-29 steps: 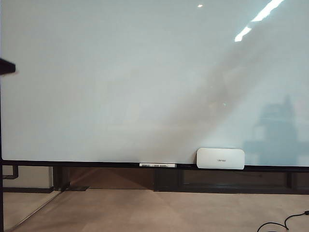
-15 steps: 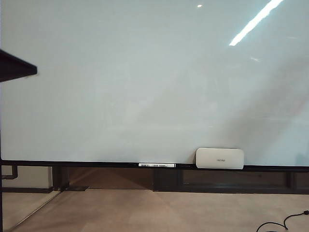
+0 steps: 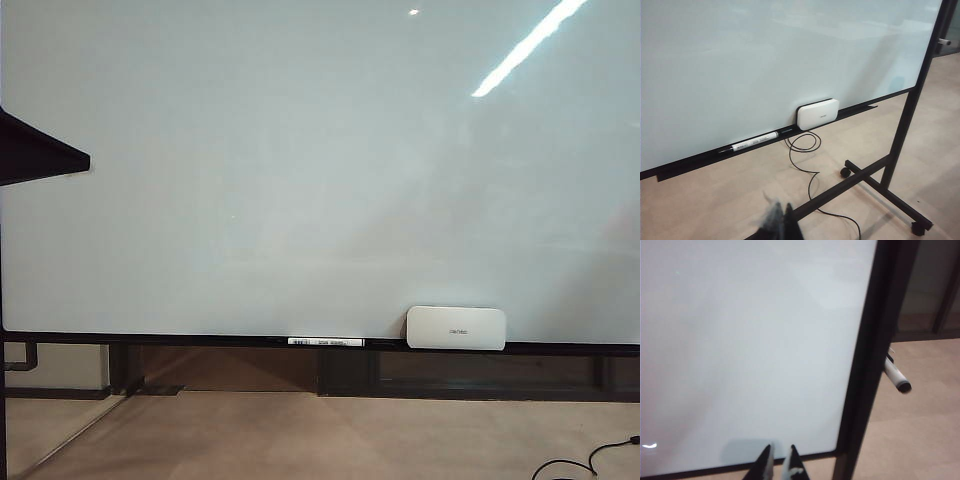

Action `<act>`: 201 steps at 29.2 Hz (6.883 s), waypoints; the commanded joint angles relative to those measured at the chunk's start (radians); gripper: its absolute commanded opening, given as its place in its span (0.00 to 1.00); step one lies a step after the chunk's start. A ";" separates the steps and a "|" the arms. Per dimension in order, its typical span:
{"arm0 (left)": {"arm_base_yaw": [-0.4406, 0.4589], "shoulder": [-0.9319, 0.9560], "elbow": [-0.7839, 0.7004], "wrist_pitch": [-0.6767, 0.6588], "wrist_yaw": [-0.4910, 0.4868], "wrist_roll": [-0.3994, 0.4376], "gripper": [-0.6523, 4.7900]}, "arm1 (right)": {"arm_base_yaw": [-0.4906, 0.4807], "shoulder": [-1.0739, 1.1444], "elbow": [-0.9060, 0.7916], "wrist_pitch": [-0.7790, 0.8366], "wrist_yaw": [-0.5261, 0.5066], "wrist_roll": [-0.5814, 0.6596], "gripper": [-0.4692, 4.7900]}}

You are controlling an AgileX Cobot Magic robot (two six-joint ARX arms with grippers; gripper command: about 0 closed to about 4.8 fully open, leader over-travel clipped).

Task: Reach to the right to find the marker pen, pick it up, and write the number 18 on the whiteboard.

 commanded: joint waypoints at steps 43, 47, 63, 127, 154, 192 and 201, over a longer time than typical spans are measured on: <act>0.003 0.002 0.003 -0.013 -0.166 0.025 0.11 | -0.194 0.807 0.736 0.160 -0.324 0.008 0.44; 0.003 0.002 0.004 -0.012 -0.186 0.019 0.11 | -0.186 0.807 0.755 0.159 -0.297 -0.040 0.60; 0.003 0.002 0.004 -0.013 -0.232 -0.005 0.11 | -0.158 0.844 0.943 -0.025 -0.300 -0.064 0.65; 0.003 0.002 0.004 -0.011 -0.232 -0.028 0.12 | -0.073 0.926 1.150 -0.061 -0.168 -0.036 0.58; 0.003 0.002 0.016 -0.028 -0.231 -0.042 0.12 | -0.073 0.916 1.152 -0.041 -0.136 -0.019 0.08; -0.016 -0.011 0.272 -0.132 0.375 -0.296 0.17 | -0.020 0.167 1.143 -1.094 0.199 0.165 0.08; -0.016 -0.118 0.413 -0.134 0.560 -0.544 0.17 | 0.124 -0.014 1.143 -1.417 0.166 0.205 0.08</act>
